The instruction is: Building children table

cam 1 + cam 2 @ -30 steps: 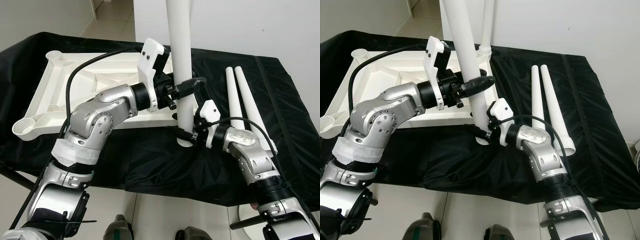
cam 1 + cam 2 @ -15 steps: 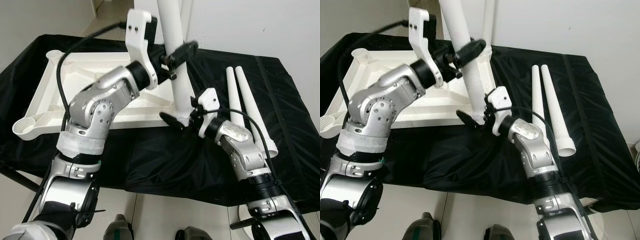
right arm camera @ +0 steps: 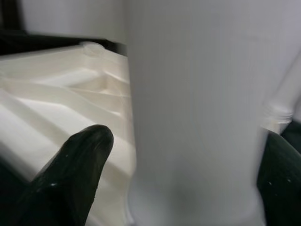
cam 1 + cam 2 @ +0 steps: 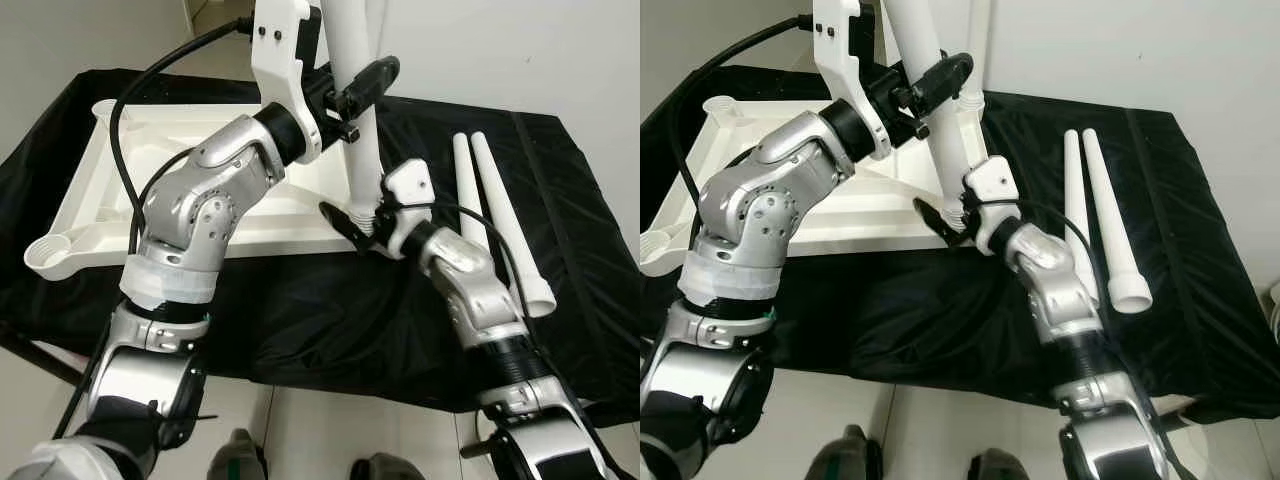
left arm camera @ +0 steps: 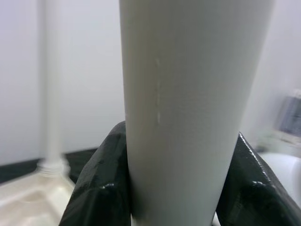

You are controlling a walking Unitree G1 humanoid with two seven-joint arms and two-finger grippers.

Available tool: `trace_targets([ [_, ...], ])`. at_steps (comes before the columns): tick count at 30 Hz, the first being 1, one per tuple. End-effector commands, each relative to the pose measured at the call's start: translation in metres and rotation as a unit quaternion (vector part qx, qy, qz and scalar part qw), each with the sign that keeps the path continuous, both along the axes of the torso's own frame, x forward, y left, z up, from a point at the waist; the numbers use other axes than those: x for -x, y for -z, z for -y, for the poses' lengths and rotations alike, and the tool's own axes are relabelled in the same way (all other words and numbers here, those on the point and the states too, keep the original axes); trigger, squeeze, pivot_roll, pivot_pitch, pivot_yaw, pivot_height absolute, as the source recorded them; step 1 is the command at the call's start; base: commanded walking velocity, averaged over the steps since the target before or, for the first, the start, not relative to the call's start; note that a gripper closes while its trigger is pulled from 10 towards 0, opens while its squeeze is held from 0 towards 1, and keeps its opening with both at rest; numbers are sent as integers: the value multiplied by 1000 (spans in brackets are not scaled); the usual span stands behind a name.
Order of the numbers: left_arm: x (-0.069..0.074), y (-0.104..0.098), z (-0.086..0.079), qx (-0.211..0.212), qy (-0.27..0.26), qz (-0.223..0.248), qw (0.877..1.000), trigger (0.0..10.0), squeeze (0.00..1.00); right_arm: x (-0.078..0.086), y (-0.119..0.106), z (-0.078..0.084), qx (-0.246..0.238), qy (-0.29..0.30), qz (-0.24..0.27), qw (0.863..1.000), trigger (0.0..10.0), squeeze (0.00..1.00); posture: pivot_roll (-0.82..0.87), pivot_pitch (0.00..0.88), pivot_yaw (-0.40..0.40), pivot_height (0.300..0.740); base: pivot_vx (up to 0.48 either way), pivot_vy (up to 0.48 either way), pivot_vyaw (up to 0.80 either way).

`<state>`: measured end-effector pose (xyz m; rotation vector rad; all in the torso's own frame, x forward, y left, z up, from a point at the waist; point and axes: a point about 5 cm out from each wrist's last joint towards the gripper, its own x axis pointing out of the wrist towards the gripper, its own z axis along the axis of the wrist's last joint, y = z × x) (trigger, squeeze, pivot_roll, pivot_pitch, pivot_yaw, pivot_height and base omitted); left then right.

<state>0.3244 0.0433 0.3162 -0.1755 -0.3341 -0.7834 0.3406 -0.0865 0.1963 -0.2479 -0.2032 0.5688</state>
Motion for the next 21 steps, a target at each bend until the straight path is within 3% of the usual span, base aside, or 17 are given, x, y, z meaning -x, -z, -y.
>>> trace_targets([
  [1, -3, -5, 4, -10, -36, 22, 999, 10000, 0, -5, -1, -5, 16, 43, 9, 999, 10000, 0, 57, 13, -9, 740, 0, 0, 0],
  [4, -7, -5, 7, -9, -66, 24, 997, 10000, 0, -11, -2, -11, 28, 83, 21, 996, 10000, 0, 59, 16, -9, 740, 0, 0, 0],
  [13, -9, 4, 13, -34, -81, 29, 996, 10000, 0, -16, -10, -15, 28, 136, 52, 989, 10000, 0, 54, 28, -1, 740, 0, 0, 0],
  [21, -13, 5, 15, -31, -98, 32, 994, 10000, 0, -12, -14, -19, -18, 185, 85, 979, 10000, 0, 54, 31, -1, 740, 0, 0, 0],
])
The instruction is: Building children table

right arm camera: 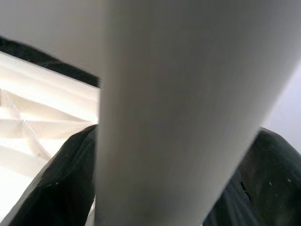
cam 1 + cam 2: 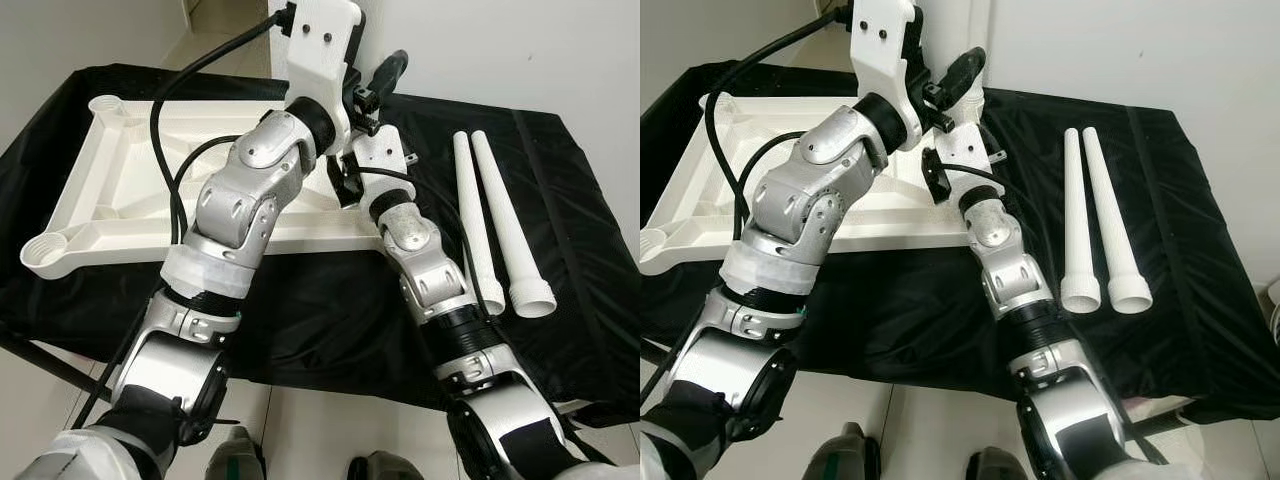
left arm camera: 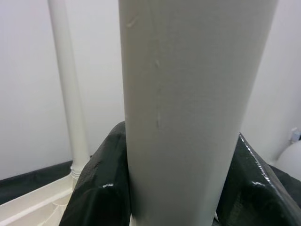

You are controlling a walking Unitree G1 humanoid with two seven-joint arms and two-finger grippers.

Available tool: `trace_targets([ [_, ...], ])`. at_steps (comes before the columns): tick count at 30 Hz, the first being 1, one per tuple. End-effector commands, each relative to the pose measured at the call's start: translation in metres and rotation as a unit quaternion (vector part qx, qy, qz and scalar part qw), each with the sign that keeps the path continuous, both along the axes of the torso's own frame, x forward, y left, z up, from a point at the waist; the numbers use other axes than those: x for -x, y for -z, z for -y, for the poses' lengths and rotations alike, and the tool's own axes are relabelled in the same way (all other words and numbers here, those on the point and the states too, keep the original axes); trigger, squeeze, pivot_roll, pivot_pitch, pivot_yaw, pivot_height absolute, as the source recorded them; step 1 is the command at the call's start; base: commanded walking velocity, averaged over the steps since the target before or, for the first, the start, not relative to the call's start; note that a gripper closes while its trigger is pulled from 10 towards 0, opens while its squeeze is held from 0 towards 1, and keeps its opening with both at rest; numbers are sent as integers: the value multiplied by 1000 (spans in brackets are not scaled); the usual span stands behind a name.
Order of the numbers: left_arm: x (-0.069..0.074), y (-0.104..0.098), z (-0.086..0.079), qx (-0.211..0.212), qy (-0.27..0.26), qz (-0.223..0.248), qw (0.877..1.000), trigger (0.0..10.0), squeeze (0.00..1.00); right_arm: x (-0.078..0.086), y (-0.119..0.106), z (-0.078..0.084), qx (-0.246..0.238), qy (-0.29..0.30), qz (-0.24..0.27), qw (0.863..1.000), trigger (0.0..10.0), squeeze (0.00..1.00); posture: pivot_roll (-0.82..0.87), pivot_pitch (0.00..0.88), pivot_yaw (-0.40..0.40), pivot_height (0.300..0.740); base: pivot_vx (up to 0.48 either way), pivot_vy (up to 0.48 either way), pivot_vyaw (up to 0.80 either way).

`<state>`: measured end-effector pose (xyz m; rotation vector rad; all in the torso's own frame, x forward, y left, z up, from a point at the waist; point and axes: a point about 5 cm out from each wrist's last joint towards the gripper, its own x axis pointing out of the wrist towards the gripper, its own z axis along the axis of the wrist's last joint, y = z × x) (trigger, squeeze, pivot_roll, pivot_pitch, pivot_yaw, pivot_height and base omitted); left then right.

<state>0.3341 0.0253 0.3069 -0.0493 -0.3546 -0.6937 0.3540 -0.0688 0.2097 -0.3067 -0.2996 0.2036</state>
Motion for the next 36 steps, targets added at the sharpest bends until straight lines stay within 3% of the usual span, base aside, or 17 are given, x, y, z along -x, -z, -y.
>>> trace_targets([
  [1, -3, -5, -3, 18, -45, 9, 999, 10000, 0, 2, -1, -3, -22, 16, 19, 999, 10000, 0, 54, 31, -1, 740, 0, 0, 0],
  [20, -4, -9, -2, 29, -47, 16, 998, 10000, 0, 7, 9, -4, -56, 42, 19, 997, 9725, 0, 56, 29, -9, 740, 0, 0, 0],
  [21, -4, -9, -2, 30, -46, 17, 998, 10000, 0, 7, 9, -4, -56, 42, 22, 997, 4392, 0, 56, 29, -9, 740, 0, 0, 0],
  [22, -4, -9, -2, 30, -46, 18, 998, 10000, 0, 7, 8, -5, -57, 41, 24, 997, 4745, 0, 58, 29, -10, 740, 0, 0, 0],
  [23, -4, -10, -2, 31, -45, 19, 998, 10000, 0, 7, 8, -6, -57, 41, 26, 997, 4353, 0, 58, 29, -10, 740, 0, 0, 0],
  [28, -4, -10, -2, 31, -45, 20, 998, 10000, 0, 7, 8, -6, -61, 43, 27, 997, 4353, 0, 60, 28, -9, 740, 0, 0, 0],
  [29, -4, -10, -2, 31, -45, 21, 998, 10000, 0, 7, 8, -6, -63, 44, 27, 997, 1843, 0, 60, 29, -9, 740, 0, 0, 0],
  [30, -3, -10, -1, 32, -44, 21, 998, 10000, 0, 7, 9, -5, -62, 46, 26, 997, 0, 0, 60, 30, -9, 740, 0, 0, 0],
  [36, -2, -11, 0, 30, -43, 24, 998, 10000, 0, 6, 10, -3, -63, 53, 24, 996, 0, 0, 61, 30, -10, 740, 0, 0, 0],
])
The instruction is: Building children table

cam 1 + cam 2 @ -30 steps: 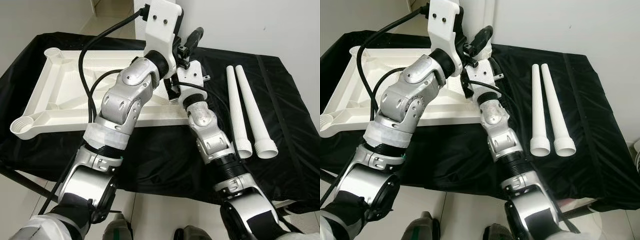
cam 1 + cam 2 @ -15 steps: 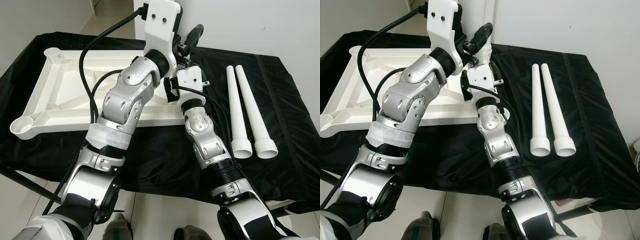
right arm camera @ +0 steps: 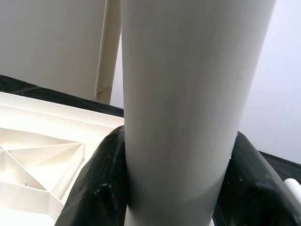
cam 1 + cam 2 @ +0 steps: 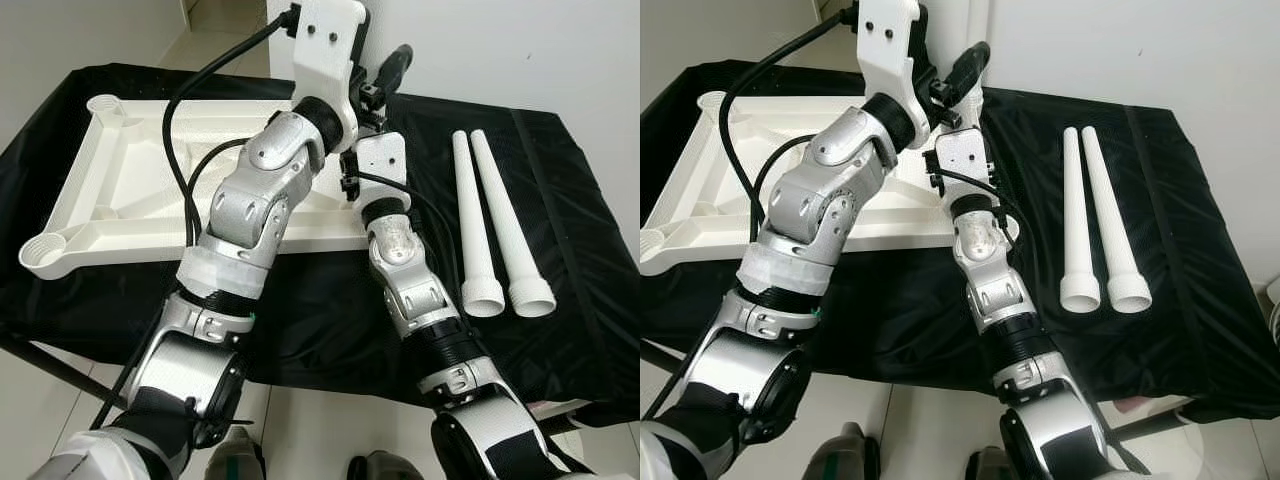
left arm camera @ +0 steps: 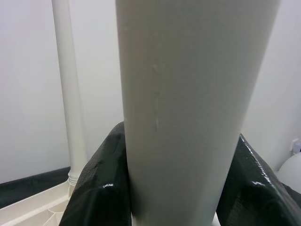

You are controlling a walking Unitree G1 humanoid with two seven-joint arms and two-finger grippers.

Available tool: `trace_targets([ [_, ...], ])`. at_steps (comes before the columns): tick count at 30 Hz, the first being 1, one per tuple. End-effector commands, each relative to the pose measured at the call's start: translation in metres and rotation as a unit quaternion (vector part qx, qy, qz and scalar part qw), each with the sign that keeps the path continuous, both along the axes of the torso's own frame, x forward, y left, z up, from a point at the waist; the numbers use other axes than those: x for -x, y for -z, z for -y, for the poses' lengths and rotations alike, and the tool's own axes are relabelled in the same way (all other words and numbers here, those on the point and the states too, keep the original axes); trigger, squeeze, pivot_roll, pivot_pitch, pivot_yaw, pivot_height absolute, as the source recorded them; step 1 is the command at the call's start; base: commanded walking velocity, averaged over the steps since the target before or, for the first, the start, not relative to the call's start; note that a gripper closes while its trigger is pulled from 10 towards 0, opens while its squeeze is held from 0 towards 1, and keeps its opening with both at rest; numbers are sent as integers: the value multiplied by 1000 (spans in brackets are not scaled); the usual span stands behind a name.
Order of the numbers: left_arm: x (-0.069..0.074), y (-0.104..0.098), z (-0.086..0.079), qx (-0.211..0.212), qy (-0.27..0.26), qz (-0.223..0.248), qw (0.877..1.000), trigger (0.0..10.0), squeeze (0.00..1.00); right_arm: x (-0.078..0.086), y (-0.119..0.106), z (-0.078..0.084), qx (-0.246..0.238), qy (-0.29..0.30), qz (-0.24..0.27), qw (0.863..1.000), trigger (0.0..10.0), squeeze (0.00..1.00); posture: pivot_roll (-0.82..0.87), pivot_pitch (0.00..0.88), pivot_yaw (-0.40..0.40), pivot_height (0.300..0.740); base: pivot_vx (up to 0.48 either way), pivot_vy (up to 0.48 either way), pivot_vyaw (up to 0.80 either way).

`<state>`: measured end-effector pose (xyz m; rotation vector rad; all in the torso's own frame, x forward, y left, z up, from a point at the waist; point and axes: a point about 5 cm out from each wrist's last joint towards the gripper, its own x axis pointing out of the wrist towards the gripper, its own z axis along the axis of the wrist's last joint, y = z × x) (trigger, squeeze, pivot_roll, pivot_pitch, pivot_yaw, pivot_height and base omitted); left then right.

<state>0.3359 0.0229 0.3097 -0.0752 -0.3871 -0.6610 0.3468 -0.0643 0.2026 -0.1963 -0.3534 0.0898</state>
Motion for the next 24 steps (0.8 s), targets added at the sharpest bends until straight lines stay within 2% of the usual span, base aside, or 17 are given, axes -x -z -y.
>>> trace_targets([
  [1, 0, -8, -3, 10, -29, 14, 999, 10000, 0, -2, 3, 2, 1, 11, -5, 1000, 0, 0, 61, 30, -10, 740, 0, 0, 0],
  [4, 2, -8, -1, 9, -24, 17, 1000, 10000, 0, -3, 3, 3, -1, 16, -7, 1000, 0, 0, 62, 29, -10, 740, 0, 0, 0],
  [5, 3, -8, 0, 7, -20, 19, 1000, 10000, 0, -3, 3, 3, 0, 20, -9, 1000, 8745, 0, 63, 28, -11, 740, 0, 0, 0],
  [6, 4, -8, 2, 5, -14, 24, 1000, 10000, 0, -4, 3, 4, -2, 24, -9, 1000, 10000, 0, 63, 26, -12, 740, 0, 0, 0],
  [9, 4, -7, 2, 19, -9, 15, 1000, 10000, 0, -4, 2, 4, -3, 25, -8, 1000, 10000, 0, 61, 23, -12, 740, 0, 0, 0],
  [10, 6, -7, 3, 32, 4, 11, 999, 10000, 1000, -5, 2, 5, -7, 26, -11, 1000, 10000, 0, 61, 21, -12, 740, 0, 0, 0],
  [14, 9, -9, 4, 42, 24, 14, 999, 10000, 1000, -6, 2, 6, -11, 30, -14, 999, 10000, 0, 61, 17, -14, 740, 0, 0, 0],
  [19, 10, -9, 4, 39, 25, 15, 999, 10000, 1000, -7, 1, 7, -14, 33, -15, 999, 10000, 0, 60, 12, -14, 740, 0, 0, 0],
  [20, 11, -10, 4, 42, 28, 20, 999, 10000, 0, -8, 1, 8, -15, 34, -15, 999, 10000, 0, 59, 10, -14, 740, 0, 0, 0],
  [24, 14, -15, -1, 74, 43, 24, 996, 10000, 0, -9, 0, 10, -19, 39, -14, 999, 10000, 0, 56, 0, -11, 740, 0, 0, 0],
])
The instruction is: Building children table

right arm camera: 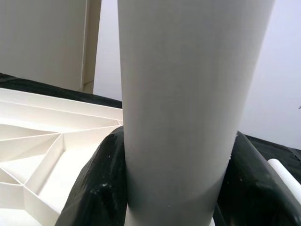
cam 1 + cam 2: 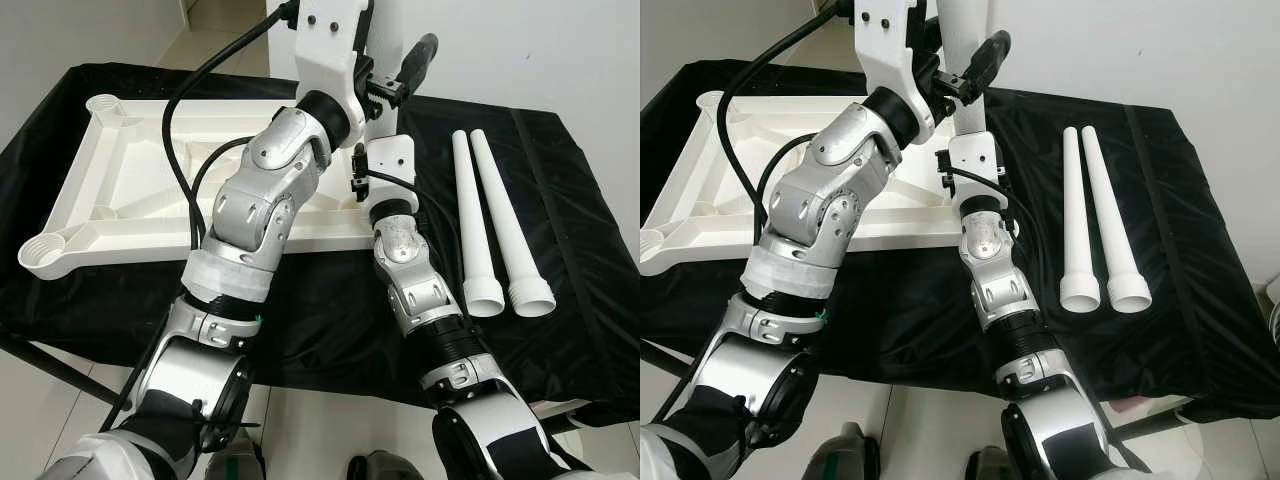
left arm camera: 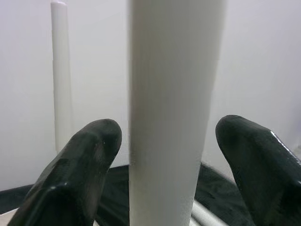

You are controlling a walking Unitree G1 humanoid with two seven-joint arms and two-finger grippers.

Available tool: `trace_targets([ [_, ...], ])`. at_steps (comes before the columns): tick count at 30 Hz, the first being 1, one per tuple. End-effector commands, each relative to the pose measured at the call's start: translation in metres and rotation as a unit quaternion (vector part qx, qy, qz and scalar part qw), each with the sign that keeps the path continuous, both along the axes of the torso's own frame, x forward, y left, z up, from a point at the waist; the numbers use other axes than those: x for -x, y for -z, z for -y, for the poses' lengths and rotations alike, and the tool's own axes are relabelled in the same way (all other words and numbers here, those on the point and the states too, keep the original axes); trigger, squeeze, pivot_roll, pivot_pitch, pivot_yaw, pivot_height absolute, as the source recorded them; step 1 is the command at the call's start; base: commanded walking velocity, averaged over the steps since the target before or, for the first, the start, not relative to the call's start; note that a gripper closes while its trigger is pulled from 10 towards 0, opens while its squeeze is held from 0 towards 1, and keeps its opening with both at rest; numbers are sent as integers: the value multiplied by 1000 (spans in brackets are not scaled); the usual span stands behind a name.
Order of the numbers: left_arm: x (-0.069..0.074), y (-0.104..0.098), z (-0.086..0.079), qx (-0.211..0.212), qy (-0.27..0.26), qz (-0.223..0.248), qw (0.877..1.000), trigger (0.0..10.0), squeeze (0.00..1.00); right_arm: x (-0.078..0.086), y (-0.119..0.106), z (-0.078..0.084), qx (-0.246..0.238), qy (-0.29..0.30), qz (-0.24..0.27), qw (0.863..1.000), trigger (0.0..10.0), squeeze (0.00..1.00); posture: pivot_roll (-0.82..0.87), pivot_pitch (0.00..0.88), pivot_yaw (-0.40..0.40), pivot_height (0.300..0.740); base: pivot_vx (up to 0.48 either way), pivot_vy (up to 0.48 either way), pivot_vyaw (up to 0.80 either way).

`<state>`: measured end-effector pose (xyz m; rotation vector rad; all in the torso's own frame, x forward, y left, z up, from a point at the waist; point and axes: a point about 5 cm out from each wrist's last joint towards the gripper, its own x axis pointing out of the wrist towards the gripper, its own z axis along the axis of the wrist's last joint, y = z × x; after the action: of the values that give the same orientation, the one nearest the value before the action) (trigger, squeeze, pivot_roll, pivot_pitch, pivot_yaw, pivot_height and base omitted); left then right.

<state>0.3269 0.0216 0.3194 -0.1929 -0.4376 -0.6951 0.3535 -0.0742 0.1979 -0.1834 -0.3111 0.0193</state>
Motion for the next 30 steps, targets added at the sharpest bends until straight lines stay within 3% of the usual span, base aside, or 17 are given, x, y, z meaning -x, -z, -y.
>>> trace_targets([
  [1, 6, -7, -5, 29, 22, 17, 999, 10000, 0, -2, -5, 1, -8, 5, 4, 1000, 10000, 0, 56, 0, -11, 740, 0, 0, 0],
  [5, 8, -9, -19, 73, 38, 6, 997, 10000, 0, -5, -5, 9, -29, 13, -2, 1000, 10000, 0, 51, 0, -5, 740, 0, 0, 0],
  [8, 8, -8, -23, 77, 38, 5, 996, 10000, 0, -6, -5, 11, -34, 11, -4, 999, 10000, 0, 51, 0, -5, 740, 0, 0, 0],
  [10, 5, -3, -43, 94, 22, -3, 995, 10000, 0, -10, -1, 24, -54, -8, -26, 998, 10000, 0, 50, 0, 0, 740, 0, 0, 0],
  [13, 3, 2, -52, 96, 9, -7, 995, 10000, 0, -12, 2, 32, -64, -16, -39, 997, 10000, 0, 49, 0, 1, 740, 0, 0, 0],
  [16, 1, 14, -56, 75, -2, -24, 997, 10000, 0, -14, 3, 40, -98, -23, -54, 993, 10000, 0, 50, 0, 1, 740, 0, 0, 0],
  [18, 1, 15, -57, 73, -3, -25, 997, 10000, 0, -14, 3, 40, -97, -26, -54, 993, 10000, 0, 50, 0, 1, 740, 0, 0, 0],
  [21, -1, 38, -61, 29, -23, -47, 998, 10000, 0, -13, 5, 51, -104, -41, -62, 992, 10000, 0, 49, 0, 3, 740, 0, 0, 0],
  [30, 3, 79, -56, -40, -26, -82, 996, 10000, 0, -11, 7, 66, -110, -61, -61, 990, 10000, 0, 43, 0, 5, 740, 0, 0, 0],
])
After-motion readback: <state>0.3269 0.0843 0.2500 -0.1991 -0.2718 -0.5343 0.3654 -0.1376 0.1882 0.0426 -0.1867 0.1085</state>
